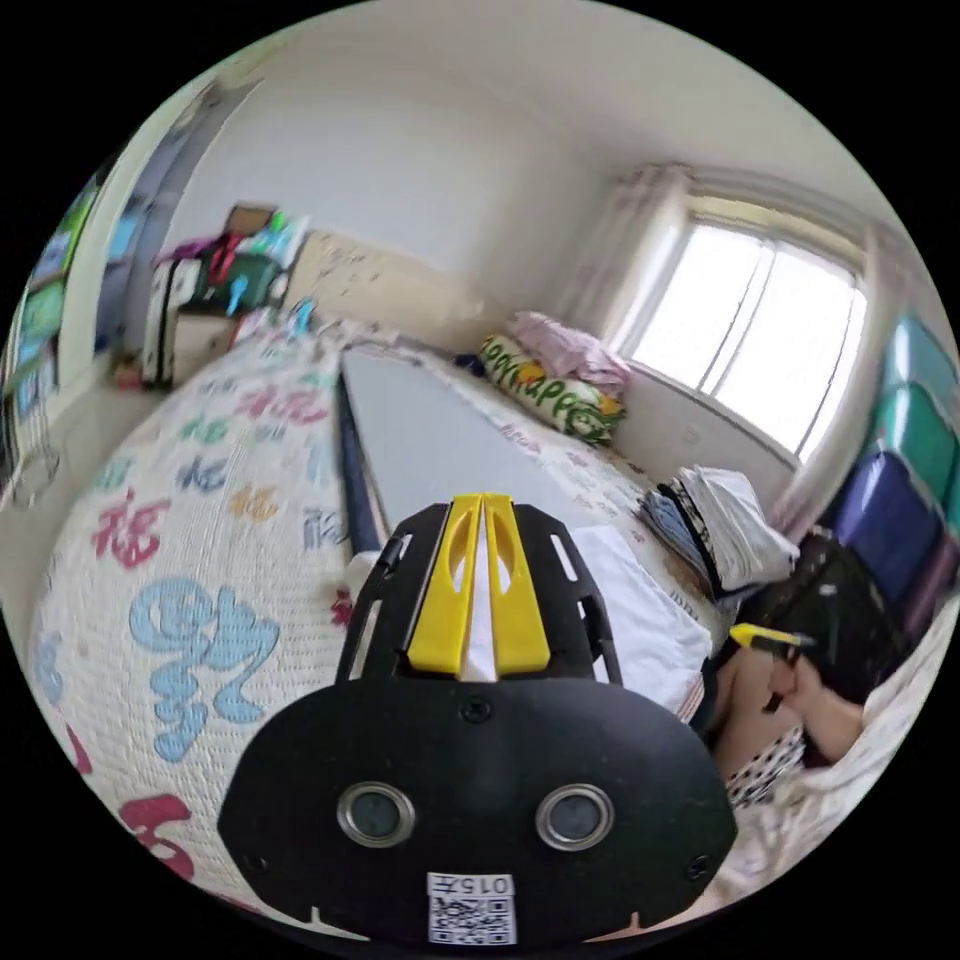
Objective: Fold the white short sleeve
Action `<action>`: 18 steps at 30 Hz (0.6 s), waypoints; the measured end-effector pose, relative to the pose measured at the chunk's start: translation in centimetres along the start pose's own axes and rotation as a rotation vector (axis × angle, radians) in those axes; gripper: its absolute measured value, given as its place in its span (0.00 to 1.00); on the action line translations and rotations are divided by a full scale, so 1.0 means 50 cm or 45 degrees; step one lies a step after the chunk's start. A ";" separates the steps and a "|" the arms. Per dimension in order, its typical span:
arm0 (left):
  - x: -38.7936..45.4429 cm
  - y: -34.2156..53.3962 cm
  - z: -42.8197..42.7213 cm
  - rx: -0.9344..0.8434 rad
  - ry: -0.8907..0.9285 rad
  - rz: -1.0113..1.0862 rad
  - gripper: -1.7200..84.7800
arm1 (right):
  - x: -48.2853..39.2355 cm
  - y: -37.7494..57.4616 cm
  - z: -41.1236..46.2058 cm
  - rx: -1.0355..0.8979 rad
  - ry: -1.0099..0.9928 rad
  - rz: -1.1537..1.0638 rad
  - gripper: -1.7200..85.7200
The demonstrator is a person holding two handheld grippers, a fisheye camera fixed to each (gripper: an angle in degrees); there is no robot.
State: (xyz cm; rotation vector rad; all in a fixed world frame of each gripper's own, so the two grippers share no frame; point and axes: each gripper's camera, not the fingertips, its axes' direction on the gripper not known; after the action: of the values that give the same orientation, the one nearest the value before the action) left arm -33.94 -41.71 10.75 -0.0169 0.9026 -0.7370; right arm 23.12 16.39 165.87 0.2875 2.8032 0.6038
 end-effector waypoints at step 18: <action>0.755 -0.624 0.860 -0.616 0.205 0.401 0.12 | 0.110 -0.477 -0.206 -0.005 -0.036 0.455 0.12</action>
State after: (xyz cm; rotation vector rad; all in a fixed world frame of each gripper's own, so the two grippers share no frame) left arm -6.12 -99.73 21.15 -0.2403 1.1886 -0.2175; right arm 11.65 -7.46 163.61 0.8006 2.7403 0.6721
